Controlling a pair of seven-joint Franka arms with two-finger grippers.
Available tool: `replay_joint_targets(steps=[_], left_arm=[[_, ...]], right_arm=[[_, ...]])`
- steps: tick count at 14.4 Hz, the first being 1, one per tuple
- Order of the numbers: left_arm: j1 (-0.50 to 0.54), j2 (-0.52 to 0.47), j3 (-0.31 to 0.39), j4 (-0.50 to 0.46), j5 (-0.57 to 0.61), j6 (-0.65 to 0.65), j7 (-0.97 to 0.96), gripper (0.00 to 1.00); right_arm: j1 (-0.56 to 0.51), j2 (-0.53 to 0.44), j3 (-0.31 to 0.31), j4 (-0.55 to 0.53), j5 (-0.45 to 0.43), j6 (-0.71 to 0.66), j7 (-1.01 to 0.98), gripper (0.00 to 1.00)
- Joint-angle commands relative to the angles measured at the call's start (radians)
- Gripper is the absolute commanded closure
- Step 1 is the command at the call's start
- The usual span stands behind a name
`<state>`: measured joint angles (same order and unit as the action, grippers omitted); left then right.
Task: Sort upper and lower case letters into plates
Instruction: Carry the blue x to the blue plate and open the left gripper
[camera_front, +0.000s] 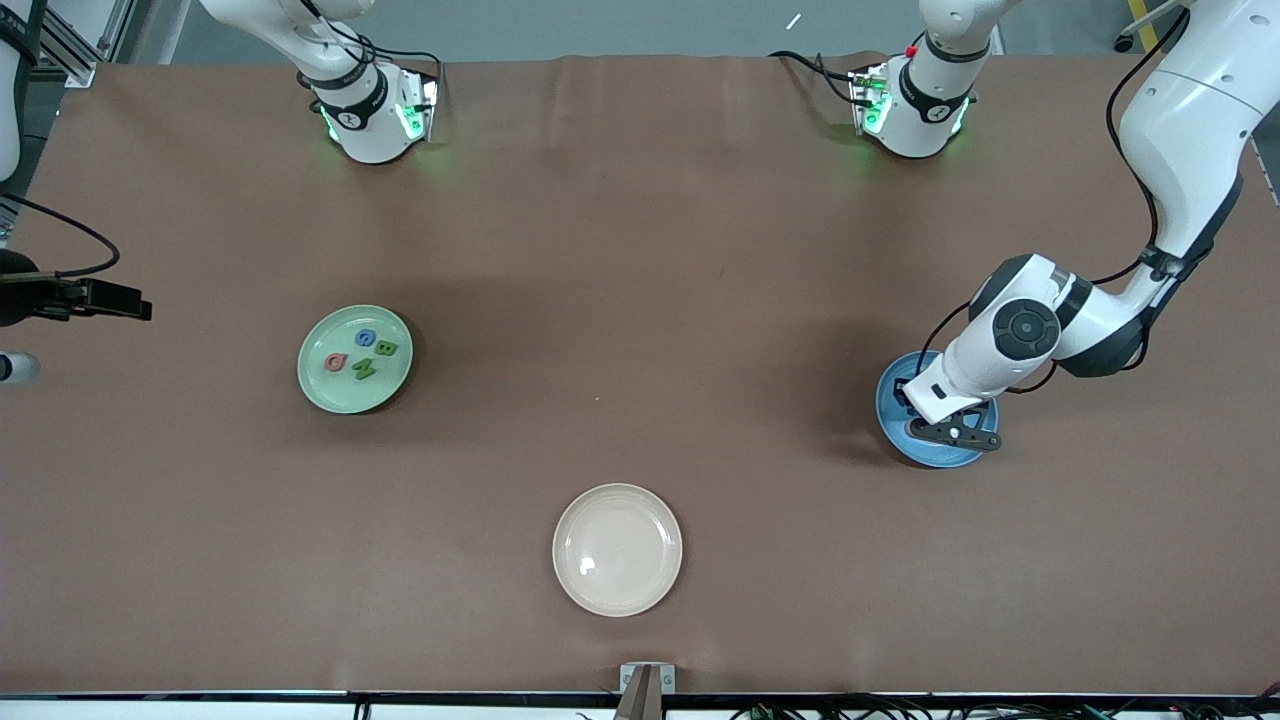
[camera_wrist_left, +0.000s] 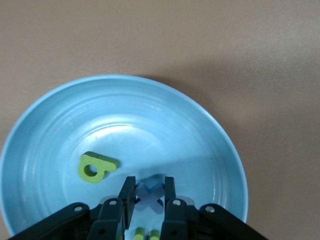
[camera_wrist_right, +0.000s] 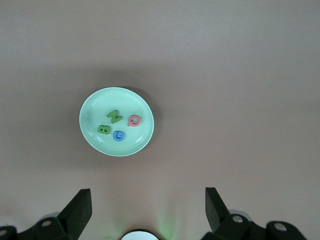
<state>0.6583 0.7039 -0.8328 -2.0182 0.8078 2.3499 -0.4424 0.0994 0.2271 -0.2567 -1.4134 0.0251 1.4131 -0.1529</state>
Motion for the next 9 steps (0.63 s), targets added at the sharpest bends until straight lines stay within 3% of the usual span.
replay_joint_targets(steps=[1, 2, 5, 6, 7, 8, 9], left_arm=[[0.006, 0.012, 0.003, 0.006, 0.027, 0.02, 0.013, 0.96], [0.006, 0.014, 0.004, 0.006, 0.027, 0.02, 0.014, 0.96], [0.007, 0.017, 0.011, 0.006, 0.027, 0.022, 0.027, 0.9], [0.007, 0.016, 0.011, 0.007, 0.028, 0.022, 0.033, 0.78], [0.007, 0.013, 0.011, 0.009, 0.027, 0.022, 0.031, 0.53], [0.009, 0.011, 0.011, 0.009, 0.027, 0.022, 0.027, 0.18], [0.011, 0.008, 0.009, 0.01, 0.025, 0.02, 0.024, 0.0]], right_arm=[[-0.01, -0.066, 0.004, -0.056, 0.018, 0.001, -0.014, 0.0], [-0.017, -0.074, 0.007, -0.058, 0.018, 0.001, -0.016, 0.0], [-0.087, -0.106, 0.109, -0.079, -0.002, 0.01, -0.016, 0.0], [-0.086, -0.127, 0.109, -0.108, -0.002, 0.03, -0.016, 0.0], [-0.083, -0.158, 0.111, -0.149, -0.004, 0.056, -0.016, 0.0], [-0.081, -0.182, 0.111, -0.188, -0.004, 0.082, -0.016, 0.0], [-0.092, -0.21, 0.113, -0.225, -0.004, 0.105, -0.016, 0.0]])
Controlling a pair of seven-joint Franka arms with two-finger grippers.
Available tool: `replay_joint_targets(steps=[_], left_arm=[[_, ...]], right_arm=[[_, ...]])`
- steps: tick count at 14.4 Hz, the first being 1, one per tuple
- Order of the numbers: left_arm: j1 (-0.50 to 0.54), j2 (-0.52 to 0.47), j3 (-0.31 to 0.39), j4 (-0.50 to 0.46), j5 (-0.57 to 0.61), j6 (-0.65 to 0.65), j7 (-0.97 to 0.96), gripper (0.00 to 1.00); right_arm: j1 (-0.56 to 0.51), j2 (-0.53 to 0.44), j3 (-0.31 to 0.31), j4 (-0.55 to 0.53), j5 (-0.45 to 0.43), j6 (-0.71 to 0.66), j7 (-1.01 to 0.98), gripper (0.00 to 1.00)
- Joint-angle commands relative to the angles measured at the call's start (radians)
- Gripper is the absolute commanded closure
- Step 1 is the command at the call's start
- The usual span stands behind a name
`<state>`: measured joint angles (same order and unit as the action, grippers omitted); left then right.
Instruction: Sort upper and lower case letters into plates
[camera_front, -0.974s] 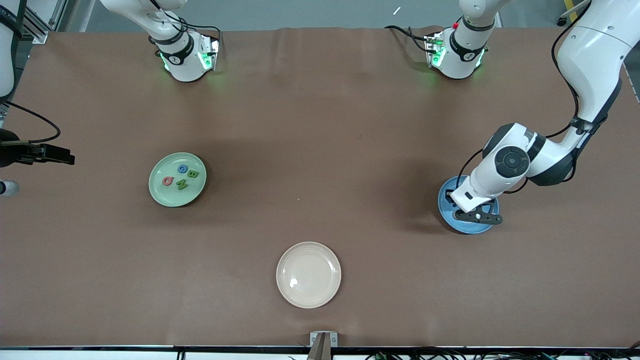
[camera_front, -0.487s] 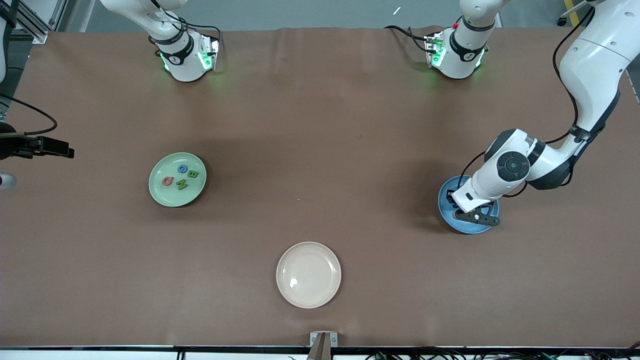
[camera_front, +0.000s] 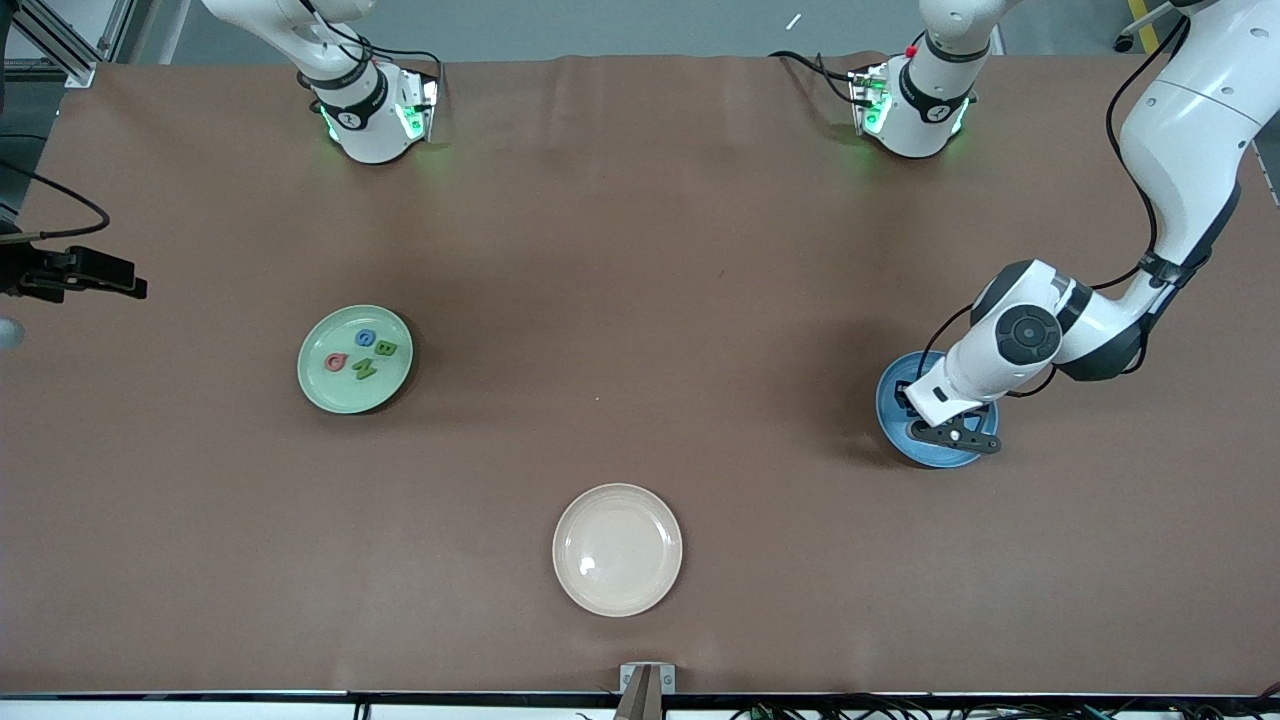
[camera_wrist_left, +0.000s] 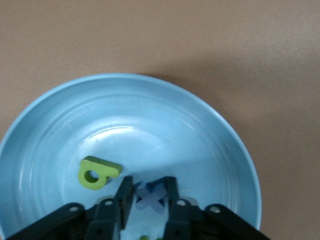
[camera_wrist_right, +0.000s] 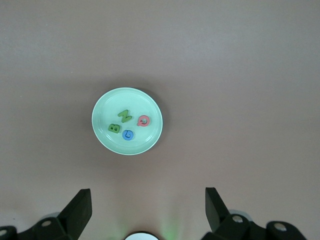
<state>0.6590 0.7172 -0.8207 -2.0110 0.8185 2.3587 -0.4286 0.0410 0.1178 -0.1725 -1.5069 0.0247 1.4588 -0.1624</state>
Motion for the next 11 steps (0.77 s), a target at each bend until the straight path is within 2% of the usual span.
replay_joint_targets(steps=[1, 4, 6, 11], left_arm=[[0.011, -0.01, -0.005, 0.003, 0.011, 0.007, 0.008, 0.0], [0.016, -0.076, -0.015, 0.009, -0.001, -0.015, 0.005, 0.0], [0.042, -0.137, -0.06, 0.021, -0.019, -0.048, 0.01, 0.0], [0.255, -0.143, -0.306, 0.09, -0.136, -0.223, 0.036, 0.0]], right_arm=[[-0.047, -0.119, 0.039, -0.154, -0.003, 0.075, -0.006, 0.0], [-0.061, -0.141, 0.062, -0.161, -0.006, 0.074, -0.006, 0.0], [-0.055, -0.158, 0.062, -0.168, -0.012, 0.069, -0.006, 0.0], [-0.044, -0.204, 0.064, -0.199, -0.029, 0.069, -0.006, 0.0]])
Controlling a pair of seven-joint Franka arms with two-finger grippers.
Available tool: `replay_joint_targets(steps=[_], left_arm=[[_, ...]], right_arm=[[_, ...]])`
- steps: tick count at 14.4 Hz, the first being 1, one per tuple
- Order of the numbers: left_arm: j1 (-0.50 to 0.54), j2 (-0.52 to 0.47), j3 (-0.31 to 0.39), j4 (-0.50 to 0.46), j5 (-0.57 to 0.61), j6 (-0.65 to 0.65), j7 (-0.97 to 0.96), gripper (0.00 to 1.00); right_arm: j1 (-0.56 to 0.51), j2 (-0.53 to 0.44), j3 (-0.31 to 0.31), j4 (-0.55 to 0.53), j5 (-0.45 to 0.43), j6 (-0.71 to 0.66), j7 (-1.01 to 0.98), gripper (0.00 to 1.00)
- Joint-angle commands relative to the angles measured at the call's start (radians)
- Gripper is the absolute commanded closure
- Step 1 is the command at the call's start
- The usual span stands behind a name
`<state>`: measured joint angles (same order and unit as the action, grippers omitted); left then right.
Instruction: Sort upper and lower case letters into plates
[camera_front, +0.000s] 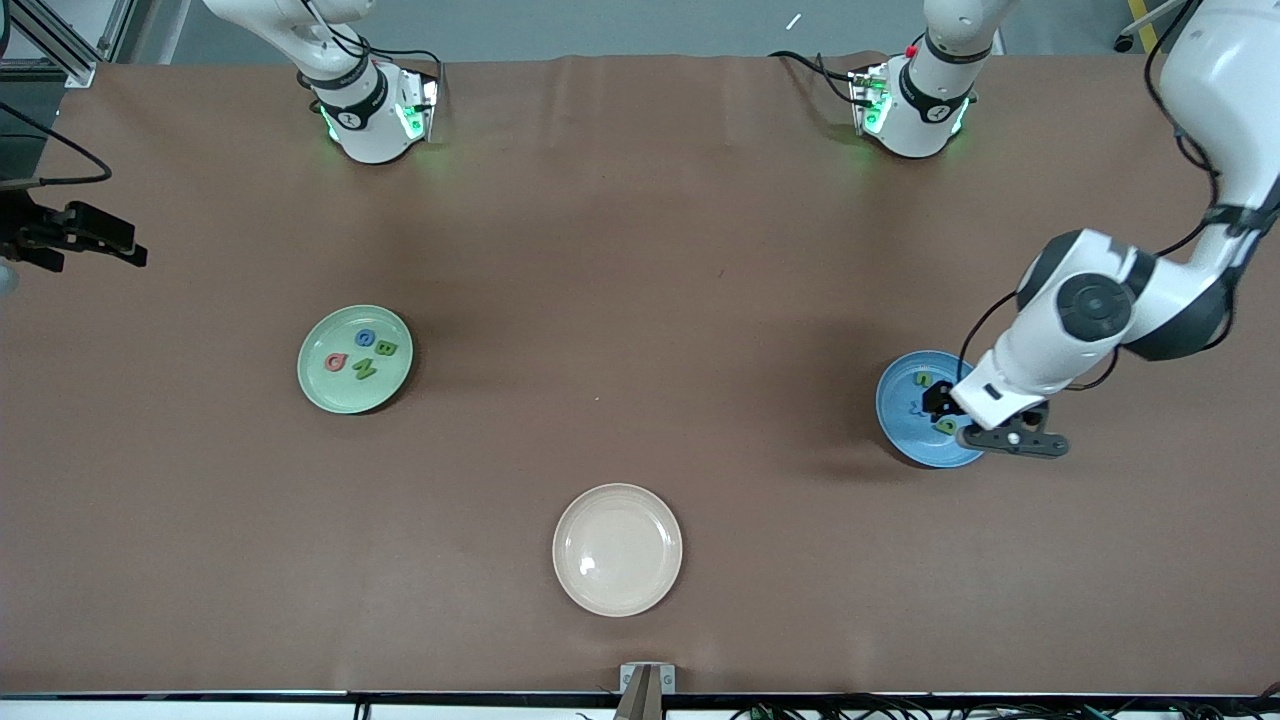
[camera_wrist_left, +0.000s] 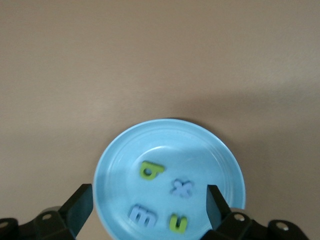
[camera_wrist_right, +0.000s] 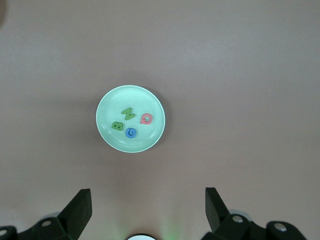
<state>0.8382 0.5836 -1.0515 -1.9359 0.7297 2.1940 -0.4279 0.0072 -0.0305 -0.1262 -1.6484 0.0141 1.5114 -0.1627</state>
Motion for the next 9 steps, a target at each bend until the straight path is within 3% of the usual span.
replay_joint_targets(steps=[1, 3, 9], left_arm=[[0.103, -0.011, -0.109, 0.03, -0.068, -0.085, 0.04, 0.0], [0.114, -0.011, -0.14, 0.069, -0.088, -0.132, 0.04, 0.0], [0.114, -0.002, -0.14, 0.155, -0.131, -0.143, 0.035, 0.0]], right_arm=[[-0.004, -0.071, 0.017, -0.07, -0.019, 0.016, -0.006, 0.0], [0.007, -0.095, 0.016, -0.086, -0.02, 0.016, -0.006, 0.0], [0.011, -0.14, 0.016, -0.129, -0.022, 0.023, -0.005, 0.0]])
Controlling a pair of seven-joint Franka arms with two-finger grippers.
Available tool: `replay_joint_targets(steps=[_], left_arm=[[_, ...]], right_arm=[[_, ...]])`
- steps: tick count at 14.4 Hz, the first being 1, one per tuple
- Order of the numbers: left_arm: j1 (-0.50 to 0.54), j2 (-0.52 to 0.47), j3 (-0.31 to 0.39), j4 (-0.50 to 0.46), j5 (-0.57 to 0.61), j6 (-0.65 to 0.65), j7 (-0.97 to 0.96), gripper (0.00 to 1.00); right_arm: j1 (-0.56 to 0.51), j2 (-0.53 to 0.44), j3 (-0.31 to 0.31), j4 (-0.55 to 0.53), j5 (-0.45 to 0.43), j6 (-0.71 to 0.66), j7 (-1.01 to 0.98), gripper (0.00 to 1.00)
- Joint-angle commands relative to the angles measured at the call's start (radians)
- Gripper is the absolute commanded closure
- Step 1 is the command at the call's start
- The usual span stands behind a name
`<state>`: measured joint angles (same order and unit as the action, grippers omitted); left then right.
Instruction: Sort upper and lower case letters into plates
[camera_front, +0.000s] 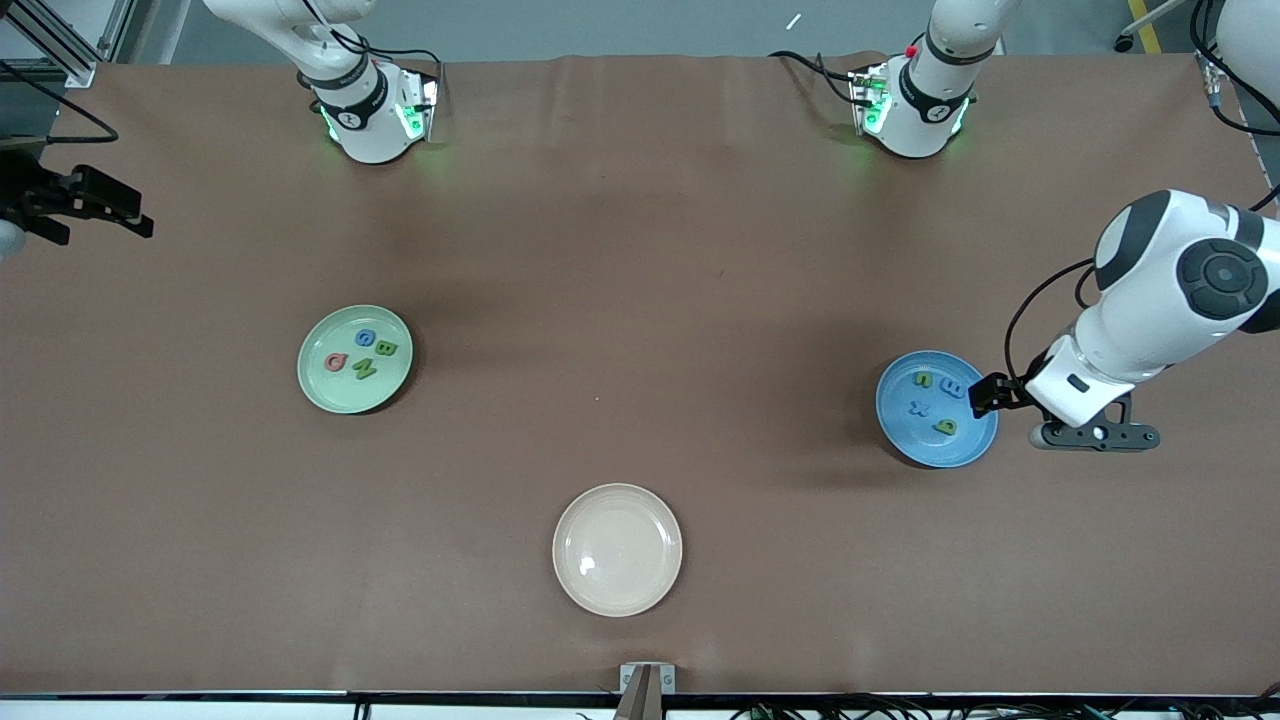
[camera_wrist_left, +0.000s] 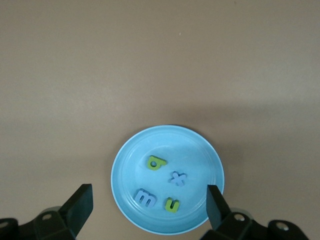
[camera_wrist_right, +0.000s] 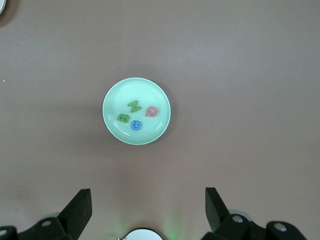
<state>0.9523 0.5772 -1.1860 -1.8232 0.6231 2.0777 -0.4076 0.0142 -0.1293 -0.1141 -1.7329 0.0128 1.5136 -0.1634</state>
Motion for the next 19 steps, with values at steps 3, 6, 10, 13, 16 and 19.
replay_joint_targets(steps=[3, 6, 10, 13, 16, 19], left_arm=[[0.005, 0.007, -0.004, 0.064, -0.028, -0.027, 0.004, 0.0], [0.005, 0.007, -0.003, 0.073, -0.082, -0.027, 0.006, 0.0], [-0.013, 0.003, 0.014, 0.094, -0.088, -0.031, 0.012, 0.0], [-0.195, 0.0, 0.173, 0.226, -0.117, -0.172, 0.024, 0.0], [-0.378, -0.028, 0.409, 0.315, -0.288, -0.214, 0.097, 0.0], [-0.542, -0.12, 0.628, 0.306, -0.38, -0.215, 0.147, 0.0]], right_arm=[[0.013, -0.052, 0.004, -0.04, -0.02, 0.013, 0.01, 0.0], [0.013, -0.055, 0.004, -0.04, -0.02, 0.017, 0.01, 0.0], [0.024, -0.062, 0.013, -0.04, -0.02, 0.019, 0.102, 0.0], [0.023, -0.061, 0.013, -0.04, -0.014, 0.03, 0.102, 0.0], [0.024, -0.061, 0.013, -0.04, -0.008, 0.051, 0.104, 0.0], [0.026, -0.061, 0.014, -0.04, -0.005, 0.057, 0.102, 0.0]])
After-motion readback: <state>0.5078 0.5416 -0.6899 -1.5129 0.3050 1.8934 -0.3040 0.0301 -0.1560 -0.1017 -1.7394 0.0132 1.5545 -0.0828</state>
